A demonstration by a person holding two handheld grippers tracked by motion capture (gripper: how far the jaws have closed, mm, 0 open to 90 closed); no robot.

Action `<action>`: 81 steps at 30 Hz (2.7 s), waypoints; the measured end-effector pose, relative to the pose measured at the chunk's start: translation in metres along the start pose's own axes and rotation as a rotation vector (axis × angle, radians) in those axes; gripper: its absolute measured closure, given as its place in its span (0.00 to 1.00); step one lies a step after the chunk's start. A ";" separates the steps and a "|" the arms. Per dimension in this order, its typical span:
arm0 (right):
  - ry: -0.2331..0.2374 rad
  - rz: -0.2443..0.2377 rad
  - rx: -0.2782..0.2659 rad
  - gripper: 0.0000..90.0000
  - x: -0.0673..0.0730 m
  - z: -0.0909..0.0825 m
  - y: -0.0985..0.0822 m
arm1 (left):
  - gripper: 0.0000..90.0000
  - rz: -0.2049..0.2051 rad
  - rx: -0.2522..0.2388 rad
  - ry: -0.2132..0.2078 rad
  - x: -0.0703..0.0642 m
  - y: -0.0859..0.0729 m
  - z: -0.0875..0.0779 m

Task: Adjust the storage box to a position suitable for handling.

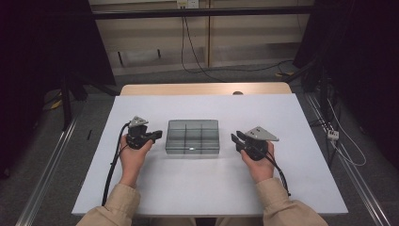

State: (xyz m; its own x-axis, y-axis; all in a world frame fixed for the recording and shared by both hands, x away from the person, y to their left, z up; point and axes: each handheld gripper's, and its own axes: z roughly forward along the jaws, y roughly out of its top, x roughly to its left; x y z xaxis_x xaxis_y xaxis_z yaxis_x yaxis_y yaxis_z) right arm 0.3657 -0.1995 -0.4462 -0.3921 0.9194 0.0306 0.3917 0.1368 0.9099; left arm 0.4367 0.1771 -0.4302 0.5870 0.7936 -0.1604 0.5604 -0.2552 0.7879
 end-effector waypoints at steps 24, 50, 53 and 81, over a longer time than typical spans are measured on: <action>0.062 0.023 0.083 1.00 0.024 0.022 0.003 | 1.00 0.004 0.054 0.005 -0.007 -0.005 0.018; 0.038 -0.005 0.177 1.00 0.030 0.033 -0.001 | 1.00 -0.003 0.083 0.005 -0.014 -0.009 0.019; 0.040 0.011 0.176 1.00 0.029 0.033 -0.001 | 1.00 -0.006 0.086 0.010 -0.016 -0.009 0.019; -0.004 0.074 0.207 1.00 0.017 0.005 -0.012 | 1.00 0.011 0.087 -0.037 -0.058 -0.020 0.006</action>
State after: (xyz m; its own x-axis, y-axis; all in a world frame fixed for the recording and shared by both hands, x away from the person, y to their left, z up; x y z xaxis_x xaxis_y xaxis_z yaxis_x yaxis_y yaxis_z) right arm 0.3584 -0.1838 -0.4587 -0.3525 0.9312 0.0923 0.5822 0.1410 0.8007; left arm 0.3951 0.1331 -0.4408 0.6137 0.7698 -0.1755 0.6019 -0.3122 0.7350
